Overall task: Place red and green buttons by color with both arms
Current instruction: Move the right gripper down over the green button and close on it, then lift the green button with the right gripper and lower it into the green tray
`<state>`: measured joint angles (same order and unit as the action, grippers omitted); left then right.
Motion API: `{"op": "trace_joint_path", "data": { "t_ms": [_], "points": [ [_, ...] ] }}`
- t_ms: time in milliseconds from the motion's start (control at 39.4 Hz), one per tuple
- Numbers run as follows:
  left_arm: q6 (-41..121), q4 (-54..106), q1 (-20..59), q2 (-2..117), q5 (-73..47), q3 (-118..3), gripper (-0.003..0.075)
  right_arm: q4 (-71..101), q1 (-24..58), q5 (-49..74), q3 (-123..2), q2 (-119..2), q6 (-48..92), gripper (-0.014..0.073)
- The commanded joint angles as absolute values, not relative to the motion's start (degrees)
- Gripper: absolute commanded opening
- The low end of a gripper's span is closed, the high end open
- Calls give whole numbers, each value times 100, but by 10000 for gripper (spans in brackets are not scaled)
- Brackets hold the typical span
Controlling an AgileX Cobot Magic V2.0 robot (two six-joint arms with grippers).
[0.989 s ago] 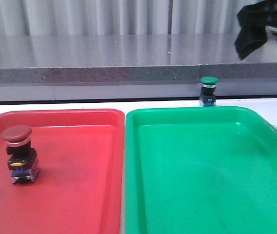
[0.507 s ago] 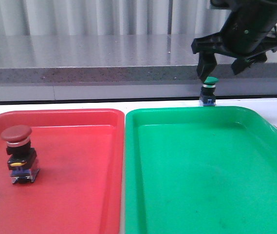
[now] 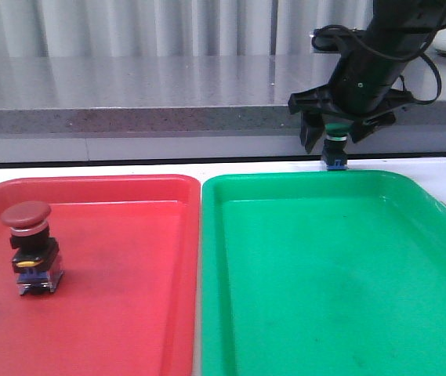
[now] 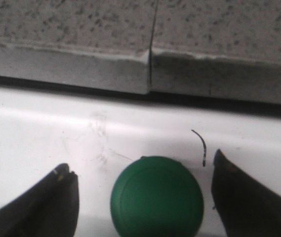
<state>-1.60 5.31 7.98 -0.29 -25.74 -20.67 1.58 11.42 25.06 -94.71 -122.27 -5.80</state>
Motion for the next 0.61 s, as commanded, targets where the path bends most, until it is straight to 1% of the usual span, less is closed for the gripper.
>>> {"op": "trace_joint_path", "data": {
  "t_ms": [0, 127, 228, 279, 406, 583],
  "points": [
    [-179, 593, 793, -13, -2127, -2204, -20, 98, 1096, 2271, -9692, -11881, -594, 465],
    [-179, 593, 793, -13, -2127, -2204, -20, 98, 1096, 2266, -9692, -11881, -594, 289],
    [-179, 593, 793, -13, -2127, -2204, -20, 98, 1096, 2261, -9694, -11881, -594, 207],
    [-179, 593, 793, -13, -2127, -2204, -20, 98, 1096, 2261, -9694, -11875, -594, 193],
    [-179, 593, 793, -13, -2127, -2204, -20, 98, 1096, 2267, -9694, -11785, -594, 193],
    [-179, 593, 793, -13, -2127, -2204, -20, 98, 1102, 2321, -9668, -11344, -594, 193]
  ]
}}
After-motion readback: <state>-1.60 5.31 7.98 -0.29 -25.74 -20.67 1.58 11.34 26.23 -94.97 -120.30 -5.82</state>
